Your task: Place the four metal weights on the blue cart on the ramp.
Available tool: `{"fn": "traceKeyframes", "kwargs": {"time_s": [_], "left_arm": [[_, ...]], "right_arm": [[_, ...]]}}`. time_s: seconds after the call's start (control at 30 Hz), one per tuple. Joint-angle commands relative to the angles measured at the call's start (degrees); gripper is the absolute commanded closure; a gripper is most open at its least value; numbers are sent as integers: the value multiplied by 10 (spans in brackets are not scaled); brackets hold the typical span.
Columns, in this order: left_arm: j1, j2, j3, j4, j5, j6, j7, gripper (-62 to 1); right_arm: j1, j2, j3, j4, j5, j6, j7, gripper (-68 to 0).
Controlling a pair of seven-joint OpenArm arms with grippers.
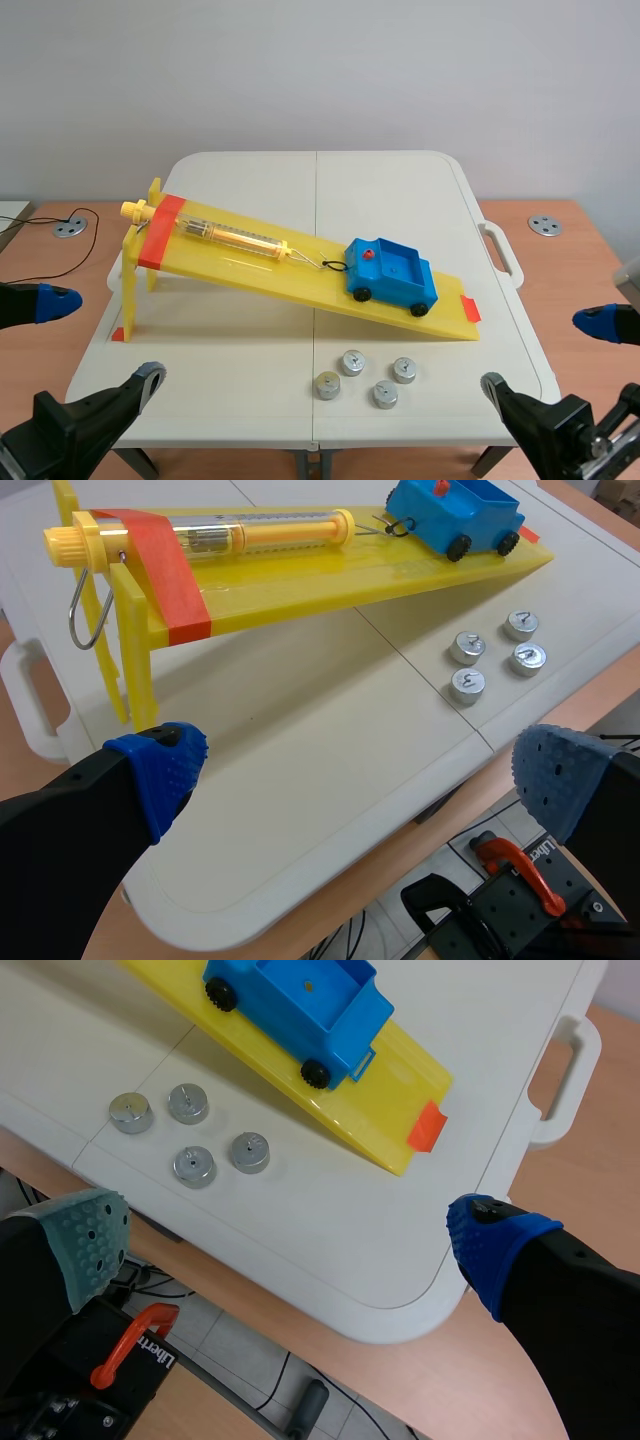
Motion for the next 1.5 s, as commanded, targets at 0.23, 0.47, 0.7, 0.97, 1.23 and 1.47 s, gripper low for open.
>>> {"fn": "traceKeyframes", "kwargs": {"time_s": [0.23, 0.47, 0.7, 0.97, 1.23, 1.47], "left_arm": [[9, -7, -9, 44, -44, -12, -87, -623], [9, -7, -9, 44, -44, -12, -87, -623], [9, -7, -9, 43, -44, -12, -87, -623], [9, -7, -9, 43, -44, -12, -87, -623], [6, -7, -9, 43, -44, -11, -87, -623], [6, -6, -9, 43, -44, -11, -87, -623]], "right_arm": [[7, 25, 17, 34, 27, -15, 75, -661], [7, 25, 17, 34, 27, -15, 75, -660], [7, 25, 17, 34, 27, -15, 74, -660], [7, 25, 17, 34, 27, -15, 68, -660], [7, 24, 17, 34, 27, -15, 48, -661], [30, 24, 16, 34, 27, -15, 12, -660]]}}
